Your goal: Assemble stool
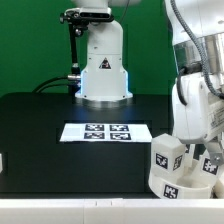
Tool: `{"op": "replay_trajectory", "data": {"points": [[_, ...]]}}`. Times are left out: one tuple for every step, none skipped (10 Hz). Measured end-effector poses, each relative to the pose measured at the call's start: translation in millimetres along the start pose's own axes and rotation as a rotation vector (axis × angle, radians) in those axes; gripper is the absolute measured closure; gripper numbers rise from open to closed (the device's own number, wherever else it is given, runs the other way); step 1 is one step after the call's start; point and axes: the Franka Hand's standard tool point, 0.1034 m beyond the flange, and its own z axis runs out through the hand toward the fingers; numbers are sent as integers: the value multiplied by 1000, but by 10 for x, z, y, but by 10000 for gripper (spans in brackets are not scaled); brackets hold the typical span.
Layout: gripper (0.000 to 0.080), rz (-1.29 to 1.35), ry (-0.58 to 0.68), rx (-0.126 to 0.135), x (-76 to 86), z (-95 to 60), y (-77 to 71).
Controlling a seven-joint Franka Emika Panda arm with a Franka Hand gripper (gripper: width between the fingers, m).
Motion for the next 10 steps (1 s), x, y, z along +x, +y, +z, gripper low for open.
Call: {"op": "replay_trajectory", "data": {"points": [[465,-11,1,-1,4,6,3],[393,-25,1,-1,4,7,3],[249,-29,0,0,-1,-1,2],[249,-46,-12,11,-35,-85,-11],[171,-60,-28,32,-56,-231,-23],[154,-70,-43,46,-68,-372,-18],[154,-72,-58,52,-110,-487,-22],[151,-77,-70,58,-154,-561,-34],[151,-77,-60,54,-116,-499,-25],[151,-76,-57,53,-105,-482,-20]]}}
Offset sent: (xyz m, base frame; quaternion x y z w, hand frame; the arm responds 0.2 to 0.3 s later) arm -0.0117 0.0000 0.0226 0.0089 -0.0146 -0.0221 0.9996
